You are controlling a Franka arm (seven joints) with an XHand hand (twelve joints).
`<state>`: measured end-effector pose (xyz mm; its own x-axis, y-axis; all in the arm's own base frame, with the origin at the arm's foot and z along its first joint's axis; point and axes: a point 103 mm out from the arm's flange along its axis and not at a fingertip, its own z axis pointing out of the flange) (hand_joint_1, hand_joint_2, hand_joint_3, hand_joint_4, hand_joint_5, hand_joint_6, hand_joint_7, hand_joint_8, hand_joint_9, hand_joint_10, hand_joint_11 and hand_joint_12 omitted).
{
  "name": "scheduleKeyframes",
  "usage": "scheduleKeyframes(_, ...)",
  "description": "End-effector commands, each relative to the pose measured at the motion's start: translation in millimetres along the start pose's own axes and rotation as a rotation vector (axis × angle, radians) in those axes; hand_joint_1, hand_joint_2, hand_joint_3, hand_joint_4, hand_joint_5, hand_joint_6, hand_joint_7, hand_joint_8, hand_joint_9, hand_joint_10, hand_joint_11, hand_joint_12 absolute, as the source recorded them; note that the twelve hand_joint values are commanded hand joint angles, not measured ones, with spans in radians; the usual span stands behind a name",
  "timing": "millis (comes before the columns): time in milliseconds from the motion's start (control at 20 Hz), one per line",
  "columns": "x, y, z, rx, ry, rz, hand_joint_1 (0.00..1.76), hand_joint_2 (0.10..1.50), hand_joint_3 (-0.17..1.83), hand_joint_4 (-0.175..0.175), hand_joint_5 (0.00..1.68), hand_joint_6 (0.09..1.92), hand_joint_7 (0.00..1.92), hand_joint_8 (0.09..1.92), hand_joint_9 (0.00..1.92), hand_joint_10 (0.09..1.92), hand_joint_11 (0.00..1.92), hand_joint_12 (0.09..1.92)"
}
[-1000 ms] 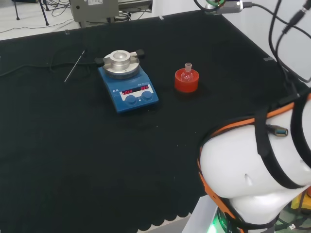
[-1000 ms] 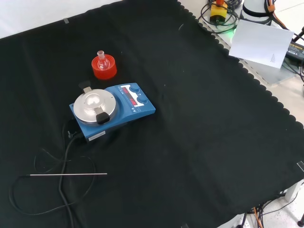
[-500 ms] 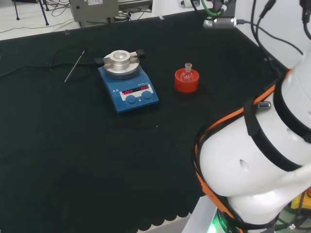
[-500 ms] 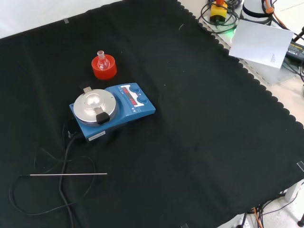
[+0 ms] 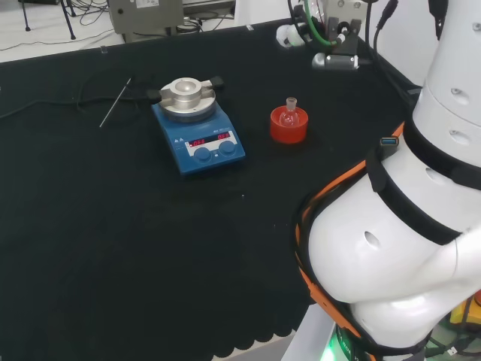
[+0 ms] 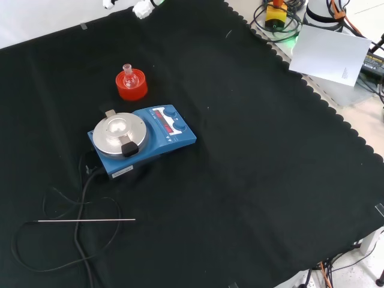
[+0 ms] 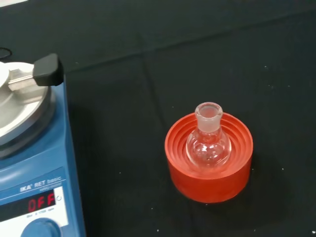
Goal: Pick up the round-bottom flask.
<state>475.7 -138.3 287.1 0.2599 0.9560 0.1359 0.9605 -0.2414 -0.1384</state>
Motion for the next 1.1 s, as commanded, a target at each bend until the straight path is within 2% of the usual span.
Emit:
scheduleKeyframes(50,-11.5,36.2,49.9,-0.029,0.100,-0.001,0.53,1.21,-0.06,-0.038,0.34,0.09,0.14,0.57,0.25,0.69,0.00,1.27)
scheduleKeyframes(350,-15.0,46.9,78.7,-0.015,0.158,0.002,0.59,1.17,-0.10,-0.044,0.38,0.09,0.17,0.59,0.29,0.70,0.00,1.29)
scheduleKeyframes(800,-17.7,54.9,111.2,-0.007,0.150,0.020,0.62,1.14,-0.14,-0.053,0.45,0.09,0.20,0.62,0.32,0.70,0.00,1.31)
scheduleKeyframes(900,-5.7,52.7,114.4,-0.013,0.134,0.026,0.63,1.14,-0.15,-0.054,0.45,0.09,0.20,0.62,0.32,0.70,0.00,1.31)
scheduleKeyframes(1100,-16.8,50.7,122.8,-0.018,0.156,0.038,0.64,1.13,-0.16,-0.056,0.48,0.09,0.21,0.63,0.33,0.70,0.00,1.32)
